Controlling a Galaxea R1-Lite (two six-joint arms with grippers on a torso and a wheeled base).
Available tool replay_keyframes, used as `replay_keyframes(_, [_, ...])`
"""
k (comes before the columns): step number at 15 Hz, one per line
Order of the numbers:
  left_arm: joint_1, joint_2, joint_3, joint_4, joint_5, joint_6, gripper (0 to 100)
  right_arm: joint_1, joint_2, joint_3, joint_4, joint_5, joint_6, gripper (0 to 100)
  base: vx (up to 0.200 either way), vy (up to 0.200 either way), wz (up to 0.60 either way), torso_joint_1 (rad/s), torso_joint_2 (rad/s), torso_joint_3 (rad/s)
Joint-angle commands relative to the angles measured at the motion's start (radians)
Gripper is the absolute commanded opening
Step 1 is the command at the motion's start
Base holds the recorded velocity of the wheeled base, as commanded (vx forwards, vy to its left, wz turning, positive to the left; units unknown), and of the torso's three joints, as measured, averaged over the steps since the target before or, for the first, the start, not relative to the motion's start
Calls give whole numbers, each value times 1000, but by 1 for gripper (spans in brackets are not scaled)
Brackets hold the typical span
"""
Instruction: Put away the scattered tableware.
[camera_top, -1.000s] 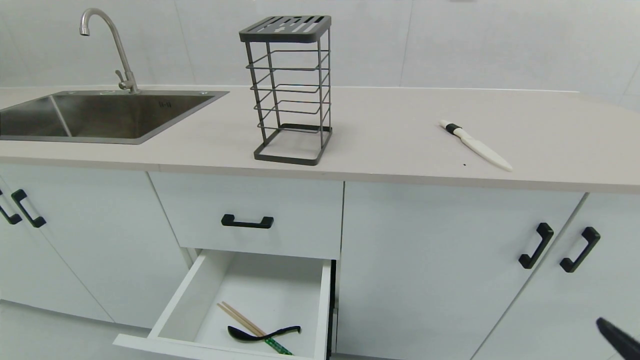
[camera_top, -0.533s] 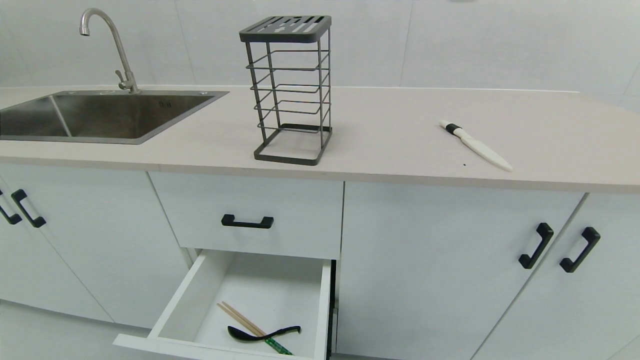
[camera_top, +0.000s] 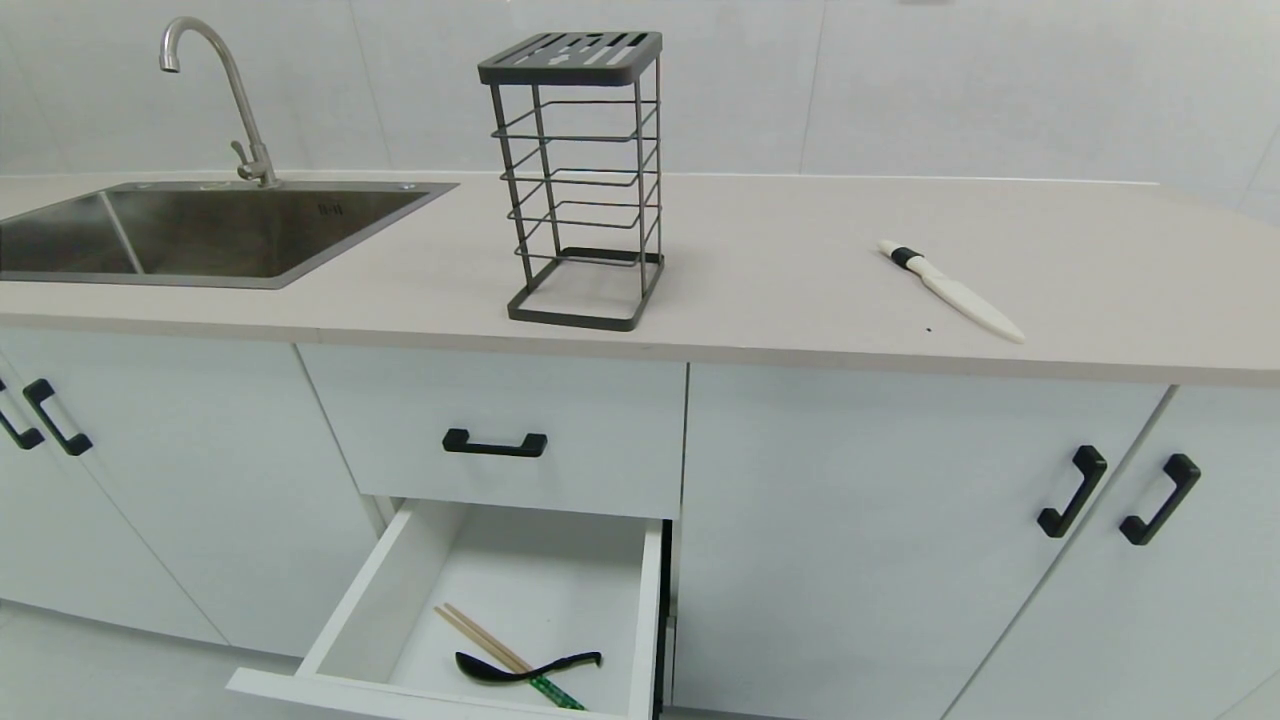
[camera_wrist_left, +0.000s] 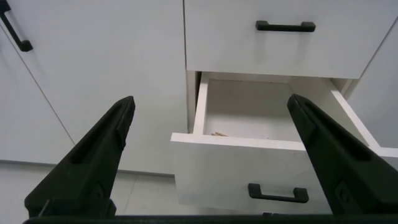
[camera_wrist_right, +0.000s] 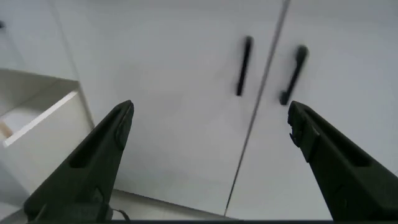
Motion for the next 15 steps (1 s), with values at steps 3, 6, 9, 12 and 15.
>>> replay_keyframes(3, [0, 1, 0, 0, -14, 9, 100, -1, -8, 0, 1, -1, 11, 100, 0, 0, 0, 0, 0, 0])
replay_keyframes(6, [6, 10, -123, -141, -16, 9, 100, -1, -8, 0, 1, -1, 11, 100, 0, 0, 0, 0, 0, 0])
replay_keyframes(9, [-28, 96, -241, 89, -34, 9, 100, -1, -8, 0, 1, -1, 11, 100, 0, 0, 0, 0, 0, 0])
replay_keyframes(12, [-75, 351, -227, 196, -85, 8, 100, -1, -8, 0, 1, -1, 11, 100, 0, 0, 0, 0, 0, 0])
replay_keyframes(15, [-91, 633, -233, 187, -108, 17, 100, -1, -8, 0, 1, -1, 11, 100, 0, 0, 0, 0, 0, 0])
